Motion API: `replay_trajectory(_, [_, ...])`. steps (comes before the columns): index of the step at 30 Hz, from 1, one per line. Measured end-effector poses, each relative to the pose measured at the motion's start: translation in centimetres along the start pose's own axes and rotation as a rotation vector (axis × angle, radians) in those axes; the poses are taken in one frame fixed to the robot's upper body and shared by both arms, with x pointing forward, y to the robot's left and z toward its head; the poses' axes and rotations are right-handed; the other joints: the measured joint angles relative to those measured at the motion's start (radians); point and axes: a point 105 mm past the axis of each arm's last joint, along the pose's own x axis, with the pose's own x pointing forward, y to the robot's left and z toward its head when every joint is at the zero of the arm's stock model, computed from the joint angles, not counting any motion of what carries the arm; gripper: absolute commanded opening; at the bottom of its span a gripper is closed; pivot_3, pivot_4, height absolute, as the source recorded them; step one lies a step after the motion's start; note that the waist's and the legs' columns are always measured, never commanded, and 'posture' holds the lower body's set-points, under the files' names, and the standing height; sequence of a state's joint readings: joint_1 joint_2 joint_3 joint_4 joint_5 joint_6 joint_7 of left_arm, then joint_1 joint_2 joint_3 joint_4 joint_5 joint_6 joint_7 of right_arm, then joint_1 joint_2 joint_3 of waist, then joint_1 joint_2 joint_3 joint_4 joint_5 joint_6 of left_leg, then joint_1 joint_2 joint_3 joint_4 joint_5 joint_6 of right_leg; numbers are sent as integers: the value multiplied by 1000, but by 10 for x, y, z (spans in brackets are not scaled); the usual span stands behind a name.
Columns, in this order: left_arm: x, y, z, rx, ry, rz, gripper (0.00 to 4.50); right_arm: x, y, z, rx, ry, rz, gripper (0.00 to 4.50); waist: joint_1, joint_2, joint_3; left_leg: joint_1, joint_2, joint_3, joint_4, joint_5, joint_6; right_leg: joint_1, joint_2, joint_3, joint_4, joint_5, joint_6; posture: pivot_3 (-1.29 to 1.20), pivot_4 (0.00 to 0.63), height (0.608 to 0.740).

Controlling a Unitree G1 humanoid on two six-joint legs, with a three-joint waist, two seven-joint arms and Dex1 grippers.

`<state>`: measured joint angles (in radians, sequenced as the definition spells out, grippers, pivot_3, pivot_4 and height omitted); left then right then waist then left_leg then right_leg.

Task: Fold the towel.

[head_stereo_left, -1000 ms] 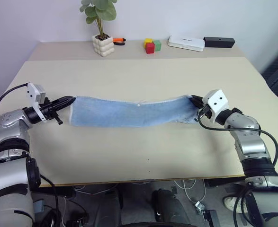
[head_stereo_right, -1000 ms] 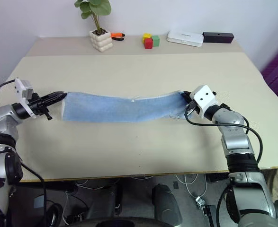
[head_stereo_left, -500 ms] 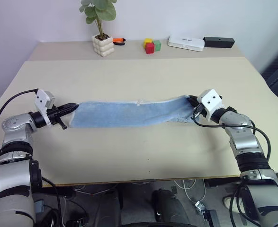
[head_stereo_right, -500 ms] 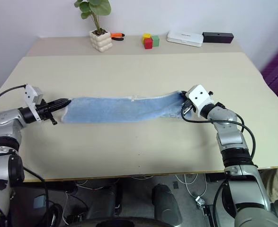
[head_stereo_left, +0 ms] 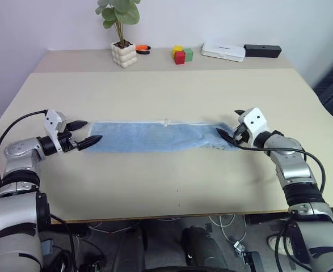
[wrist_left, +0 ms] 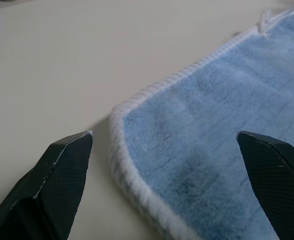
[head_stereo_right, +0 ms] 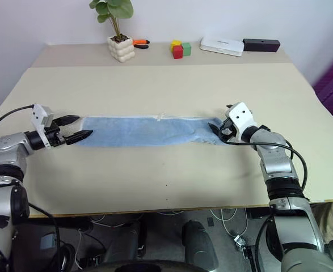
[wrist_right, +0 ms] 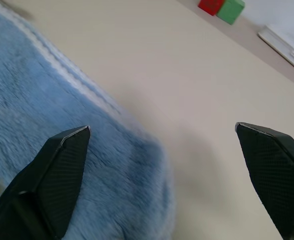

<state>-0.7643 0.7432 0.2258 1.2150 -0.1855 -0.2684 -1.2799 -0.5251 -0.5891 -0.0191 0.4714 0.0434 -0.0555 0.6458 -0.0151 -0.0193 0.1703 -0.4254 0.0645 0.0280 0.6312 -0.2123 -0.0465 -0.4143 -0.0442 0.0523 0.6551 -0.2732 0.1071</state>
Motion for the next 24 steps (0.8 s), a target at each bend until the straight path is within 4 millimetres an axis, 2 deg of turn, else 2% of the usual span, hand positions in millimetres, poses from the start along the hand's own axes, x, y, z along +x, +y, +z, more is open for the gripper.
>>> replay_trajectory(5, [-15, 1, 2, 9, 2, -25, 4445, -11, -14, 6, -16, -18, -31, 4479, 1, 0, 0, 0, 0, 0, 0, 0, 0, 0, 0, 0, 0, 0, 0, 0, 150, 740])
replay_trajectory(9, [-20, -6, 13, 40, -24, -111, 4445, -21, -10, 30, -4, -120, 12, 4479, 3, 0, 0, 0, 0, 0, 0, 0, 0, 0, 0, 0, 0, 0, 0, 0, 150, 740])
replay_trajectory(12, [-25, -10, 19, 83, -35, -150, 4445, -38, -4, 39, -46, -139, 85, 4479, 4, 0, 0, 0, 0, 0, 0, 0, 0, 0, 0, 0, 0, 0, 0, 0, 150, 740])
replay_trajectory(14, [-29, -13, 23, 122, -33, -176, 4445, -50, 3, 36, -81, -111, 149, 4479, 4, 0, 0, 0, 0, 0, 0, 0, 0, 0, 0, 0, 0, 0, 0, 0, 150, 740])
replay_trajectory(16, [-35, -18, 23, 192, -5, -207, 4445, -63, 12, 25, -165, -39, 228, 4479, 3, 0, 0, 0, 0, 0, 0, 0, 0, 1, -1, 0, 0, 0, 0, 0, 150, 740])
replay_trajectory(18, [-37, -24, 16, 260, 56, -242, 4445, -69, 21, 13, -265, 27, 296, 4479, 2, 1, 0, 1, 0, 0, 0, 0, 0, 1, -1, 0, 0, 0, 0, 0, 150, 740])
replay_trajectory(21, [-32, -34, 1, 335, 142, -285, 4445, -69, 34, 5, -391, 72, 366, 4479, 1, 1, -1, 1, 0, 1, 0, 0, 0, 0, 0, 0, 0, 0, -1, 0, 150, 740])
replay_trajectory(24, [-22, -37, -1, 415, 178, -283, 4445, -63, 42, 2, -504, 90, 392, 4479, 3, 1, 0, 1, 0, 1, 1, 0, 0, 0, 0, 1, 0, 0, -1, 0, 150, 740])
